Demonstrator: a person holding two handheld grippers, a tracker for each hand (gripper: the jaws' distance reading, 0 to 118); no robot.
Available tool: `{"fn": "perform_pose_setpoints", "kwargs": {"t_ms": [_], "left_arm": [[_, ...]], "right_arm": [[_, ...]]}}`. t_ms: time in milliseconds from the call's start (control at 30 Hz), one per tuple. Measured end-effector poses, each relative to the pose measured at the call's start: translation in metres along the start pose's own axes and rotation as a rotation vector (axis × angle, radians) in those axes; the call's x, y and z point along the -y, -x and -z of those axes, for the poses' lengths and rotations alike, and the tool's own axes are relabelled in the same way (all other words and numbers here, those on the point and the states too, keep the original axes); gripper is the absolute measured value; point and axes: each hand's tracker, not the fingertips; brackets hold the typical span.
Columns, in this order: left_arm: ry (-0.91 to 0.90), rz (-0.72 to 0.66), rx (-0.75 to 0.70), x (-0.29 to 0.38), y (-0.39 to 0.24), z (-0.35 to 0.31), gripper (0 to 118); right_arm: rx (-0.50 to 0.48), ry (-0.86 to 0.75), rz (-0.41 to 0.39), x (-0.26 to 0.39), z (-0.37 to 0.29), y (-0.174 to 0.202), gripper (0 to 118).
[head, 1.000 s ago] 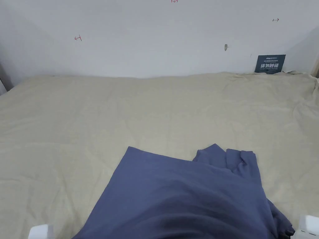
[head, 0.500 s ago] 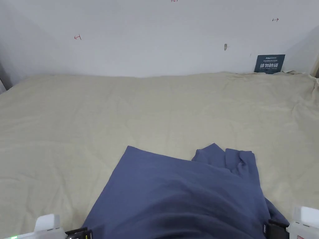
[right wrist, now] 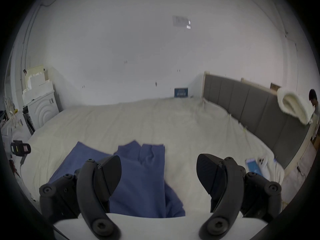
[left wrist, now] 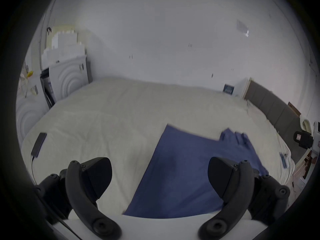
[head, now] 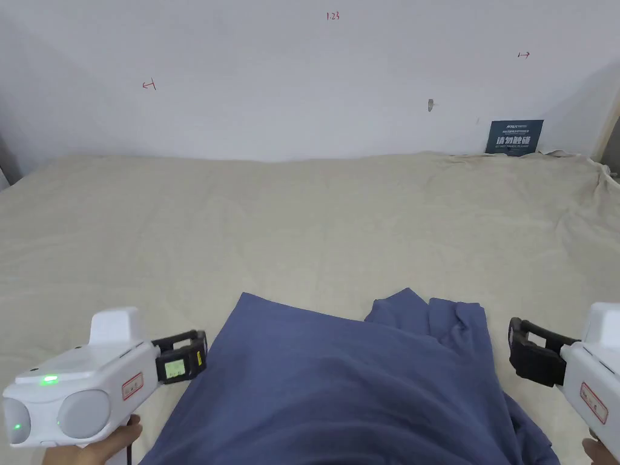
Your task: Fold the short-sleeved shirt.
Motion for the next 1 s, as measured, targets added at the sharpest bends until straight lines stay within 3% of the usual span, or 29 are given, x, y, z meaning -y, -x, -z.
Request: {"fn": "perform_pose_setpoints", "kwargs": {"t_ms": [100,200,300,333,400,467,533,733,1000], "left_arm": [[-0.113,-0.003,0.008,-0.008,-0.01,-0.001,110],[-0.217,0.003,0.029,-0.011,-0.019,-0.006,88],[-0.283,0.005,0.062,-0.01,-0.027,-0.009,81],[-0.303,0.014,0.076,-0.009,-0.029,-0.011,73],[-0.331,0.039,0.082,-0.005,-0.034,-0.013,44],[-0.349,0.061,0.078,-0.003,-0.039,-0.014,16],[-0.35,0.069,0.088,0.0,-0.041,-0.016,0],[-0.326,0.133,0.084,0.005,-0.049,-0.014,0],[-0.245,0.116,0.104,-0.015,-0.045,0.019,0]], "right_arm": [[0.004,-0.073,-0.019,-0.008,-0.007,0.006,92],[0.011,-0.131,-0.038,-0.011,-0.014,0.012,90],[0.018,-0.176,-0.049,-0.011,-0.021,0.018,87],[0.021,-0.193,-0.054,-0.01,-0.023,0.02,79],[0.031,-0.217,-0.067,-0.009,-0.024,0.022,47],[0.021,-0.237,-0.068,-0.006,-0.026,0.022,26],[0.026,-0.255,-0.061,-0.003,-0.028,0.024,4],[0.033,-0.282,-0.068,-0.001,-0.028,0.023,0],[0.034,-0.266,-0.06,-0.006,-0.014,0.02,0]]}}
